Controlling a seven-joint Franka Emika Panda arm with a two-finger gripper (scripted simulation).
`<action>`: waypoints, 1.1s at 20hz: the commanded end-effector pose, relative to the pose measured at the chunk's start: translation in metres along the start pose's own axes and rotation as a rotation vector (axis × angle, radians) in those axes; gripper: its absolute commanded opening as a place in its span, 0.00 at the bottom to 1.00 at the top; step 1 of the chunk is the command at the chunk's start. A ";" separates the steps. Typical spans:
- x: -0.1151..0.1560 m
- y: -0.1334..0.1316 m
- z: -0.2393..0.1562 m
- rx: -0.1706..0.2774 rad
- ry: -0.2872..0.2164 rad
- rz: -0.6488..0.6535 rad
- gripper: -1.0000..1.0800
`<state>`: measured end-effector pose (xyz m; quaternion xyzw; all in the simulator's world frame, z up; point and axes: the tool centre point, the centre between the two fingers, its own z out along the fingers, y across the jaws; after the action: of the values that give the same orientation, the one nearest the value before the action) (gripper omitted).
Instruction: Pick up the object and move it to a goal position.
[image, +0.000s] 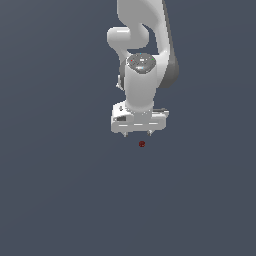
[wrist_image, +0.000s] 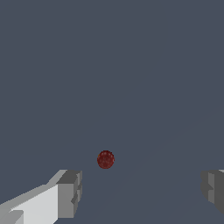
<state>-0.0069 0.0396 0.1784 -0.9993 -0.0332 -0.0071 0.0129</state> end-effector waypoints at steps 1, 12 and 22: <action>0.000 0.000 0.000 0.000 0.000 0.000 0.96; -0.008 0.033 0.014 0.003 -0.039 0.060 0.96; -0.013 0.023 0.030 -0.006 -0.035 -0.036 0.96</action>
<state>-0.0161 0.0142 0.1521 -0.9991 -0.0390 0.0101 0.0105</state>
